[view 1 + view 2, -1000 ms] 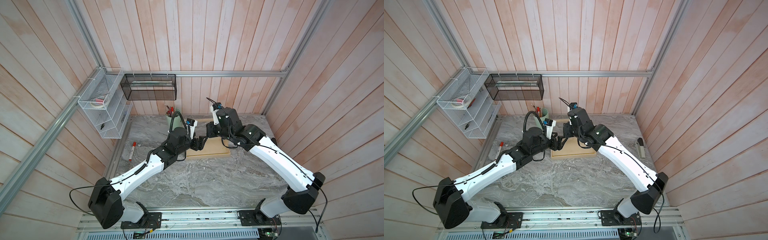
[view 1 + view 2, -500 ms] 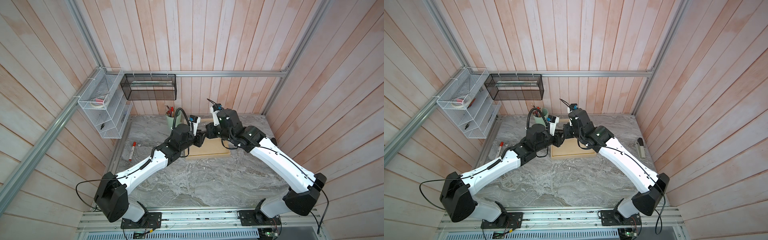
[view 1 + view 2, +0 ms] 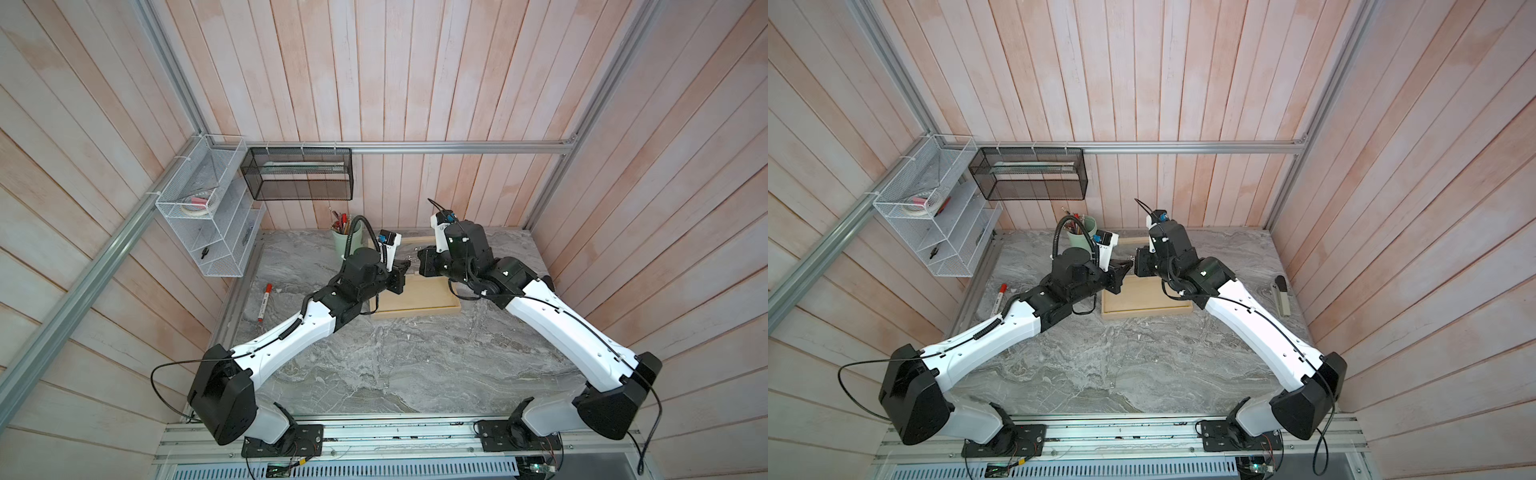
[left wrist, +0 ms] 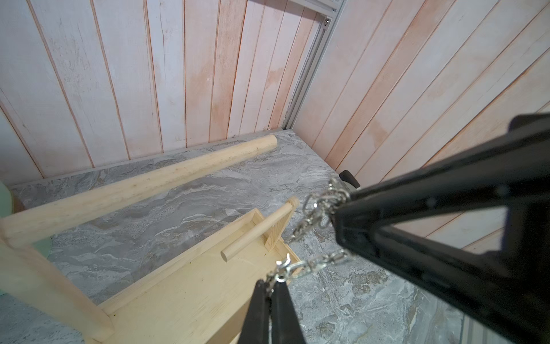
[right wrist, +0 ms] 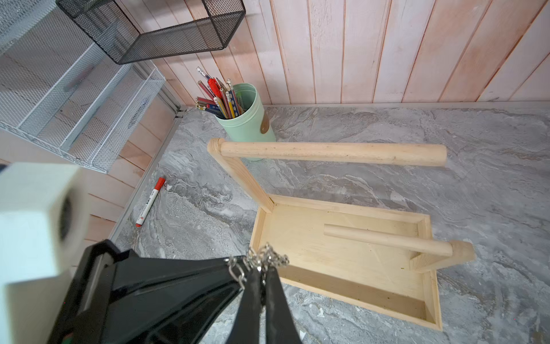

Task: Hang the necklace on the jewelry display stand
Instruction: Pick up the necklace from the center of the board.

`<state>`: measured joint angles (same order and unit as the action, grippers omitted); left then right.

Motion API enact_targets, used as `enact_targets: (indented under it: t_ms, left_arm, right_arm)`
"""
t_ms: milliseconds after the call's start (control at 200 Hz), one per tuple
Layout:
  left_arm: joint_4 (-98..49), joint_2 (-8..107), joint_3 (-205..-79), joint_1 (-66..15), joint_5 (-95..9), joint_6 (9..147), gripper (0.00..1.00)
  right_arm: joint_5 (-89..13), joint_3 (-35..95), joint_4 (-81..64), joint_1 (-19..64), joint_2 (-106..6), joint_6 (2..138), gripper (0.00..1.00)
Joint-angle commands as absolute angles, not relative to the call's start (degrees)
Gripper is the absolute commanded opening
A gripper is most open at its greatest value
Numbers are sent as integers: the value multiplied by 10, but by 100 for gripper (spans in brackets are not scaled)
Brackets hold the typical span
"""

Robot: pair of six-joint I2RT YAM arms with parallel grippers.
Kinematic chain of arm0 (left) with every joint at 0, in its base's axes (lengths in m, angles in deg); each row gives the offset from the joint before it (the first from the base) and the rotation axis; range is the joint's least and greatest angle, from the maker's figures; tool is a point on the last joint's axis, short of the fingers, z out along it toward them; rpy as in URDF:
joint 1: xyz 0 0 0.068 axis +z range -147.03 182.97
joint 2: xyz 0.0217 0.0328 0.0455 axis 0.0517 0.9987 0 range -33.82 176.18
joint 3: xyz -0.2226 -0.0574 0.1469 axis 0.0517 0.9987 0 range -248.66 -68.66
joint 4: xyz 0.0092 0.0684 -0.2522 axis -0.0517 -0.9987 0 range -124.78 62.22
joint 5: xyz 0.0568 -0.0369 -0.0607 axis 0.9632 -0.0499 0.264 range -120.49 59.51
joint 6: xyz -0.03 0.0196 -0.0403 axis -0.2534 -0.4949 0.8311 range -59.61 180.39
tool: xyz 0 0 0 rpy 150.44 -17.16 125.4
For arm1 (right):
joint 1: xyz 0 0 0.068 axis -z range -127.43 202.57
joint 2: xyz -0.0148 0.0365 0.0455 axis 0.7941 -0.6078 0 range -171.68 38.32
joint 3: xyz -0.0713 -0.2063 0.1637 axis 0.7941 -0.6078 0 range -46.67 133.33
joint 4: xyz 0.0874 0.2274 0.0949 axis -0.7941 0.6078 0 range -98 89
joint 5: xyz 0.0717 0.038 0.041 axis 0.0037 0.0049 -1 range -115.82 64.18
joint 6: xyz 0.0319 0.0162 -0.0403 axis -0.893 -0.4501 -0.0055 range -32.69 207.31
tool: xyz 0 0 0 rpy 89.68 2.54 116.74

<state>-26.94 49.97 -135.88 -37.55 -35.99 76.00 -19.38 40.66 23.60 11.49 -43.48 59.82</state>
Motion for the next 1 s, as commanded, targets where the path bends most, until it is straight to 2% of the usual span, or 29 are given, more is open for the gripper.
enact_targets:
  t_ms: [0,395,500,600,920,995]
  left_arm:
    - [-271,473,-1359,-376,-349,752,0]
    - [-309,441,-1404,-376,-345,740,0]
    - [-333,446,-1434,-376,-334,724,0]
    - [-358,458,-1467,-376,-329,709,0]
    - [-426,504,-1557,-376,-352,687,0]
    - [-441,520,-1577,-376,-365,684,0]
  right_arm:
    - [-218,391,198,127,-415,579,0]
    - [-266,347,151,145,-387,563,0]
    - [-269,334,142,149,-374,562,22]
    - [-266,316,132,155,-356,565,37]
    - [-291,210,0,173,-283,610,39]
    - [-297,199,-19,189,-283,617,42]
